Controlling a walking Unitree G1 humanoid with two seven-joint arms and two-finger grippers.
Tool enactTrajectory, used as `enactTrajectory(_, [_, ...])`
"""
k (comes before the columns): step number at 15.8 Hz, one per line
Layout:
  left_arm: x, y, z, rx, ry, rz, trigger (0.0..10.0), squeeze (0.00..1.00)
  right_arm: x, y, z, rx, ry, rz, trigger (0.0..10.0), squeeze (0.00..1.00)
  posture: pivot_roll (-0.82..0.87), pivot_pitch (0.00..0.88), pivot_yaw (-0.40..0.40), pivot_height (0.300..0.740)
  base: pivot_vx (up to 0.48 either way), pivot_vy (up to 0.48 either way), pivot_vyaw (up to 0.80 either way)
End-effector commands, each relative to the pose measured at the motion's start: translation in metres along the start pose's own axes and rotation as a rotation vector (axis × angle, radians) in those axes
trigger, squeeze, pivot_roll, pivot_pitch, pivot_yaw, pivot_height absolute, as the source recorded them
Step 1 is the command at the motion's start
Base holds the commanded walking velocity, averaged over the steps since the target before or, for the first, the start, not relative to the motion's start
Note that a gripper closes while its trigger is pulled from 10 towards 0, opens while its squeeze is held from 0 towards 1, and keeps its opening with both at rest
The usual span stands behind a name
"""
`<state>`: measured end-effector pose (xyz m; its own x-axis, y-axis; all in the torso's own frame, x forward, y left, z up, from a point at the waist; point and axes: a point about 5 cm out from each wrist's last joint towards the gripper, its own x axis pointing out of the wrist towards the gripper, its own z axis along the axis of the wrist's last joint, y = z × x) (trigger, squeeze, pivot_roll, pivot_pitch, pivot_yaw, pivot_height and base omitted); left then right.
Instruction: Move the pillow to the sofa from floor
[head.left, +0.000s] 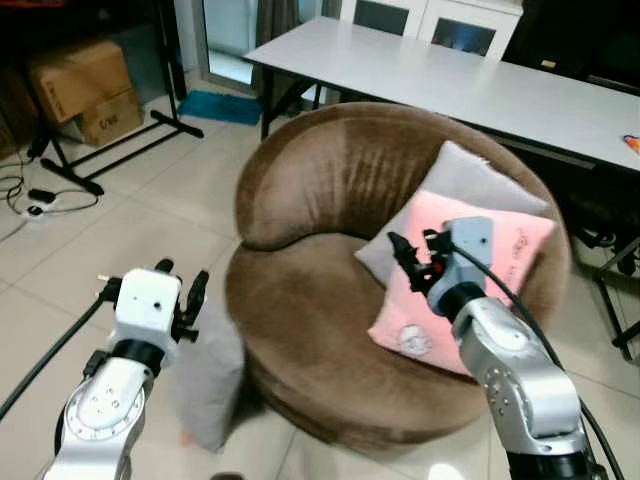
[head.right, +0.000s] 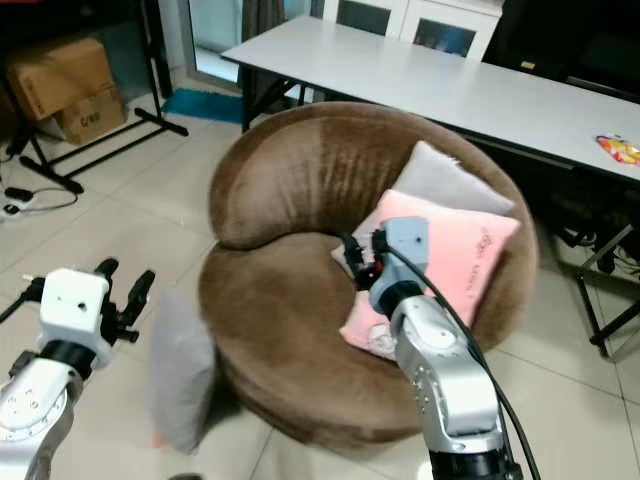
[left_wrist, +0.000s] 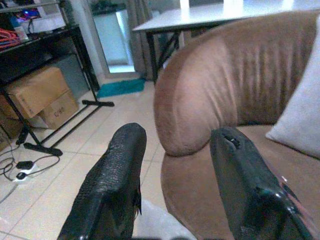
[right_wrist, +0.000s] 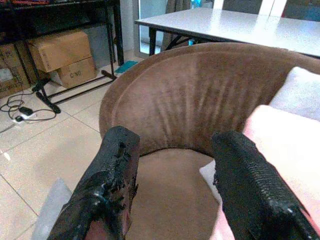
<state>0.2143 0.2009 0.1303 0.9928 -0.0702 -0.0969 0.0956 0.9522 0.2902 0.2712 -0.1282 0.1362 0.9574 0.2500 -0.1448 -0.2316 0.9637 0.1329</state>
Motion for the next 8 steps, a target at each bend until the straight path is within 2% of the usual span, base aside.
enactTrajectory(1, [-0.0014, 0.0021, -0.0021, 0.0, 0.009, 0.006, 10.0, 0.0, 0.001, 0.0057, 0.0053, 0.012, -0.019, 0.03, 10.0, 0.0, 0.06, 0.0, -0.117, 0.74, 0.0, 0.364, 0.0])
enactTrajectory(8, [-0.003, 0.0022, 0.0015, 0.004, 0.001, 0.008, 10.0, 0.0, 0.0005, 0.0042, 0.0019, 0.022, -0.003, 0.011, 10.0, 0.0, 0.06, 0.0, -0.115, 0.74, 0.0, 0.37, 0.0])
